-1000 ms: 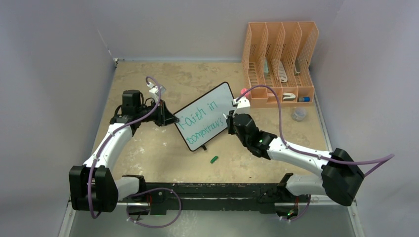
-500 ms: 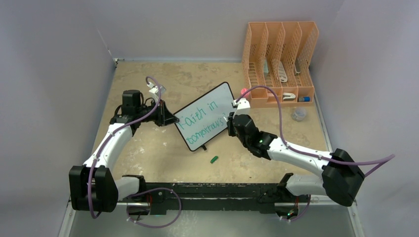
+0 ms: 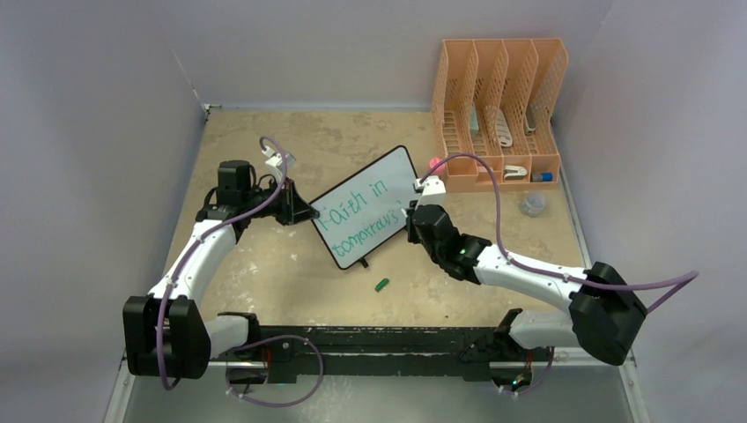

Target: Write a sentence on the whiteboard

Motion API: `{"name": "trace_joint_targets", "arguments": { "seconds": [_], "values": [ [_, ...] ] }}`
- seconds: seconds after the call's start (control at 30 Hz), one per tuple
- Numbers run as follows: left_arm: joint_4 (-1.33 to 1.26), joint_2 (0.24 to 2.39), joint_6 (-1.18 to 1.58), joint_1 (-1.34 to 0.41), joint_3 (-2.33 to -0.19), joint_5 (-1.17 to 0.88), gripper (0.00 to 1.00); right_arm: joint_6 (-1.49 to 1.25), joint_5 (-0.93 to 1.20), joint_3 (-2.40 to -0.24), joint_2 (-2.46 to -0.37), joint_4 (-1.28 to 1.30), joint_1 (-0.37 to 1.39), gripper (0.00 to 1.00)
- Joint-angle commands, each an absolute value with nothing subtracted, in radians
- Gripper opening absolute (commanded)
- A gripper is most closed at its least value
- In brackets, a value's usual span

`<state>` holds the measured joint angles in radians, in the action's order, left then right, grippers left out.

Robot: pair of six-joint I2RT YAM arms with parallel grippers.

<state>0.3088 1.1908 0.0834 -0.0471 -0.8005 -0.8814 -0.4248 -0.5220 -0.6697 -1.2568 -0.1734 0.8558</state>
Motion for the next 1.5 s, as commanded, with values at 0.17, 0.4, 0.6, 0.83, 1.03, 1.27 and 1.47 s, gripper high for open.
{"name": "trace_joint_targets", "arguments": {
  "seconds": [0.17, 0.4, 0.6, 0.83, 1.03, 1.27, 1.47],
  "values": [
    [0.314, 1.196, 0.011, -0.032, -0.799, -0.738, 0.00, -0.407, -0.553, -0.722, -1.264, -0.221, 0.848, 0.00],
    [0.314, 1.200, 0.011, -0.033, -0.800, -0.738, 0.00, -0.399, -0.559, -0.727, -1.261, -0.239, 0.848, 0.00],
    [0.314, 1.198, 0.011, -0.032, -0.798, -0.738, 0.00, -0.384, -0.559, -0.744, -1.271, -0.253, 0.847, 0.00],
    [0.314, 1.198, 0.011, -0.032, -0.799, -0.736, 0.00, -0.382, -0.557, -0.748, -1.275, -0.247, 0.845, 0.00],
    [0.314, 1.198, 0.011, -0.032, -0.800, -0.736, 0.00, -0.415, -0.542, -0.724, -1.267, -0.212, 0.845, 0.00],
    [0.314, 1.200, 0.011, -0.033, -0.800, -0.736, 0.00, -0.458, -0.525, -0.694, -1.256, -0.166, 0.844, 0.00],
    [0.314, 1.197, 0.011, -0.033, -0.798, -0.735, 0.00, -0.480, -0.517, -0.689, -1.265, -0.139, 0.845, 0.00]
  ]
}}
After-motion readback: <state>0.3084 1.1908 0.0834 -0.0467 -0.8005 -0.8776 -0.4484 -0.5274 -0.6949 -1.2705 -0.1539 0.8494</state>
